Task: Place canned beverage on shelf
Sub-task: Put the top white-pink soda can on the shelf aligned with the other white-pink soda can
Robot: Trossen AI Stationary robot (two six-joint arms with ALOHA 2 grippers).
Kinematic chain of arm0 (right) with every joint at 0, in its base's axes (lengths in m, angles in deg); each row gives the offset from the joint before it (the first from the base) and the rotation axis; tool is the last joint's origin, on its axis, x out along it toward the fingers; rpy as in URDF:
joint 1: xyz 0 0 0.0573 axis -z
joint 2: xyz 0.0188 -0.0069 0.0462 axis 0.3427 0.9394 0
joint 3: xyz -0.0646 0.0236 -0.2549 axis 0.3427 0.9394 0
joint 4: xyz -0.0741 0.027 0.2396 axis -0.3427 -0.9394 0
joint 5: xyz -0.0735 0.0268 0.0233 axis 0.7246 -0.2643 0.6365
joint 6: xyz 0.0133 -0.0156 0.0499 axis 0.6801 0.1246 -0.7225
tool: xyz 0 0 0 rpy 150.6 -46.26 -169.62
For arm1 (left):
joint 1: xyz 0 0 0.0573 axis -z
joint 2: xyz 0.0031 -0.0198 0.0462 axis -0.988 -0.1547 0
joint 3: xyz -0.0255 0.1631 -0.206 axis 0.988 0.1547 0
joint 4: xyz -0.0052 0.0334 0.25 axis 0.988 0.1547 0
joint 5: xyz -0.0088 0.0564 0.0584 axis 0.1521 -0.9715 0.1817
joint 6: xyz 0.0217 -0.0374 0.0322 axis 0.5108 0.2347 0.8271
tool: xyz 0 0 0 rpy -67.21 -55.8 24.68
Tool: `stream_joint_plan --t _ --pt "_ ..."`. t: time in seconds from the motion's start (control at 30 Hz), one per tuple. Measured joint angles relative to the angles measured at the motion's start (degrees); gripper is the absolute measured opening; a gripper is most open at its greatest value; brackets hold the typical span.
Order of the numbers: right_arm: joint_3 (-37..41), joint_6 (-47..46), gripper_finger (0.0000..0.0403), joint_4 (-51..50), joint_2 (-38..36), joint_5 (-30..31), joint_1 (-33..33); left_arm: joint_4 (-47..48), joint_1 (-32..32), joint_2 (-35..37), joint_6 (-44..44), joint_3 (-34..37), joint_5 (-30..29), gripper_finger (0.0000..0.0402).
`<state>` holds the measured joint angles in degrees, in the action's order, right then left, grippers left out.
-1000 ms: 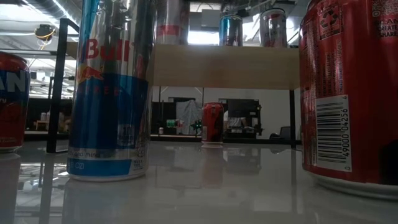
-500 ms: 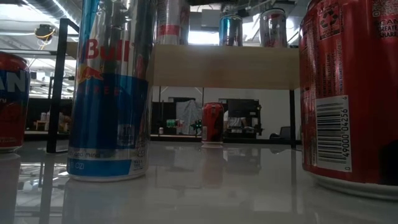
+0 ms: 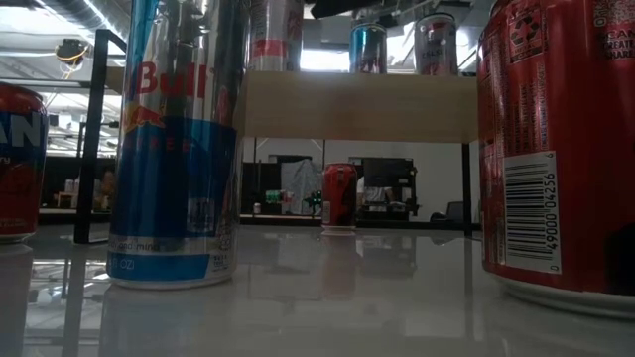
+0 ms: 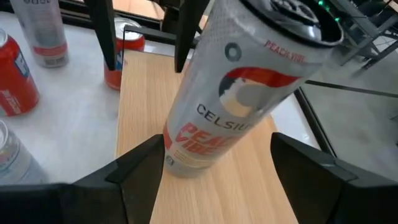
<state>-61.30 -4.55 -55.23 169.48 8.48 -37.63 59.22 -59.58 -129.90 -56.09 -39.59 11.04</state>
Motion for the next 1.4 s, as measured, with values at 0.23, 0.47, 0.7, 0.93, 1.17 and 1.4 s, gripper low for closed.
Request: stream_joint_plan --t 0.23,0.47,0.7,0.93,1.17,1.4 --pt "0.00 -0.01 0.0285 0.93 0.12 -5.28 -0.01 0.03 0.00 0.00 0.00 0.02 -5.42 0.0211" --pt "0.00 0.14 0.0285 2.76 0.15 -11.14 -0.02 0.00 -0.02 0.00 0.02 0.02 -13.86 0.0211" --pt "0.00 0.14 0.0285 2.17 0.15 -11.64 -0.07 1.35 -0.02 0.00 0.04 0.02 -13.68 0.0211" --pt "0.00 0.05 0.0285 -0.32 0.17 -7.96 -0.07 2.67 -0.02 0.00 -0.07 0.04 -3.21 0.0211" --pt "0.02 -0.02 0.0285 -0.60 0.17 -1.44 0.00 2.61 0.00 0.00 -0.37 0.04 -0.05 0.0211" --pt "0.02 -0.04 0.0285 0.21 0.17 -1.86 0.02 -0.79 -0.02 0.00 -0.01 0.04 -2.46 0.0211"
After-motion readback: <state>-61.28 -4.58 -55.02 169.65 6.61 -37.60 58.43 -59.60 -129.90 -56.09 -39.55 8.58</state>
